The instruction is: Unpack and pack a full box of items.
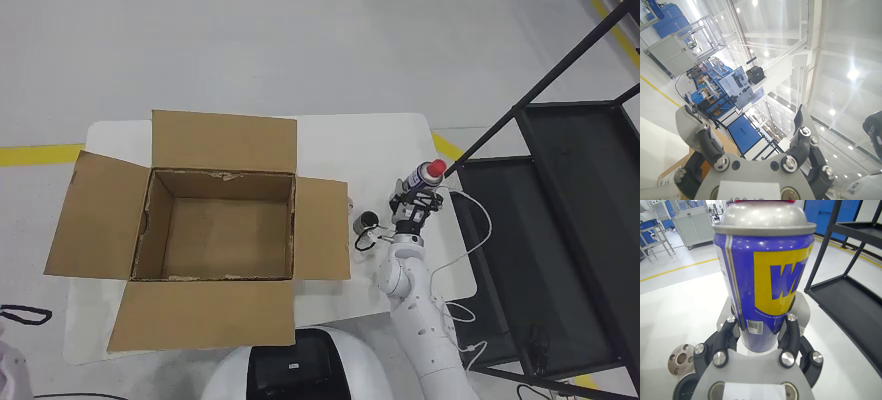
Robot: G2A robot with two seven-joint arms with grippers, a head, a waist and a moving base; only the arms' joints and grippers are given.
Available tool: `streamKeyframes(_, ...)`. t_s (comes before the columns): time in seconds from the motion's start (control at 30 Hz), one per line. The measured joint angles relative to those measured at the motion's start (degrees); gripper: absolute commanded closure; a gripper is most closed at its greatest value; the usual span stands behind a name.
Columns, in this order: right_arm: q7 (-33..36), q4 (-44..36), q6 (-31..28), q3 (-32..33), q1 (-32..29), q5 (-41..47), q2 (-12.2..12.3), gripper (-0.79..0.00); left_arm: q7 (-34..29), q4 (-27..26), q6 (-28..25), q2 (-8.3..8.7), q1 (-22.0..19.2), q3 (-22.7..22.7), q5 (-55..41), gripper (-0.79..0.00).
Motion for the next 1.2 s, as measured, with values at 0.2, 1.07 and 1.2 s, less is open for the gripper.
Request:
streamKeyframes(0.2,1.9,2.5,-0.4,-0.6,1.1,-0.1,0.2,0.0,0.0,0.0,0.0,0.0,0.0,0.0,0.0,-0.785)
streamKeyframes(1.07,5.6,2.0,0.1,-1.5,0.0,-0.1,1.0,-0.582,0.0,0.0,0.0,0.0,0.0,0.0,0.0,-0.785)
streamKeyframes(1.2,5.6,1.8,0.2,-1.7,-0.2,-0.2,1.2,-0.696,0.0,0.0,0.0,0.0,0.0,0.0,0.0,-0.785)
